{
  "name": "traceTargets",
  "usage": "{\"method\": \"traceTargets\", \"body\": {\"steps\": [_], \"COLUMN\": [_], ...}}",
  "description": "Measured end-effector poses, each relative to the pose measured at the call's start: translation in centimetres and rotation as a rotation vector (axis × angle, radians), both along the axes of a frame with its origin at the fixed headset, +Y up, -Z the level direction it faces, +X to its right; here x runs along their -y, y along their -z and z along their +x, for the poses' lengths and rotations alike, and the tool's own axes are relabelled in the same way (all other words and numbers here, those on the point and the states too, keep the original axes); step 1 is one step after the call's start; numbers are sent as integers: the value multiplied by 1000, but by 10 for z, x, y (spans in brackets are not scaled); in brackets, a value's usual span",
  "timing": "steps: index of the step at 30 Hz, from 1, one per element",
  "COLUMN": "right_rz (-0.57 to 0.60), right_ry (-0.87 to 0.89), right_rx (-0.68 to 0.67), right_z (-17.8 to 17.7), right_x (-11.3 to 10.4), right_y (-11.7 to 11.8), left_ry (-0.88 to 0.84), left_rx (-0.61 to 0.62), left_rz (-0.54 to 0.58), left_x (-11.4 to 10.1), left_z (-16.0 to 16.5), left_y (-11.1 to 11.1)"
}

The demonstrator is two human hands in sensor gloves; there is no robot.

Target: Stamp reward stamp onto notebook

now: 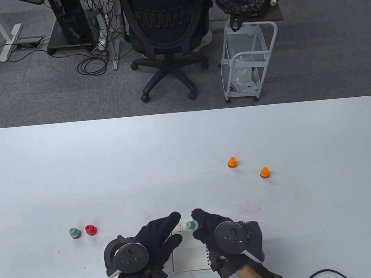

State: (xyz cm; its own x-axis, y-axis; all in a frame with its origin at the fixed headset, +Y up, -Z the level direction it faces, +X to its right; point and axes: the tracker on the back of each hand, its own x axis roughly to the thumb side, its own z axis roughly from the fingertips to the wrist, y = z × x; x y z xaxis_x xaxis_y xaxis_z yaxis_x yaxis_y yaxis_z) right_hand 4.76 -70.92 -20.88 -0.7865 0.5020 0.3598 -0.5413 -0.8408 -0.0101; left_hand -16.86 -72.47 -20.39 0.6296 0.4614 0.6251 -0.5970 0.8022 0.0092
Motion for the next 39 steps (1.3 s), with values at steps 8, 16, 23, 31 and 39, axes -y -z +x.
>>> {"method": "traceTargets", "body": {"steps": [8,16,23,31,39], "right_rz": [-13,-32,-46,-50,-223], "right_ry": [-40,-65,-58,-223,-185], "right_rx": [-16,2,4,32,171], "right_z": [-19,-20,-19,-9,37], "right_x": [9,12,13,25,35], "right_y": [-8,-5,-3,4,12], "left_ry": [55,87,84,17,110], "left_rx": [2,-11,-12,-50,-122], "left_rz": [92,148,153,169,137], "left_x": [0,-1,-1,-7,-11], "left_z": [10,13,13,5,-27], "left_y": [-7,-10,-10,-10,-2]}}
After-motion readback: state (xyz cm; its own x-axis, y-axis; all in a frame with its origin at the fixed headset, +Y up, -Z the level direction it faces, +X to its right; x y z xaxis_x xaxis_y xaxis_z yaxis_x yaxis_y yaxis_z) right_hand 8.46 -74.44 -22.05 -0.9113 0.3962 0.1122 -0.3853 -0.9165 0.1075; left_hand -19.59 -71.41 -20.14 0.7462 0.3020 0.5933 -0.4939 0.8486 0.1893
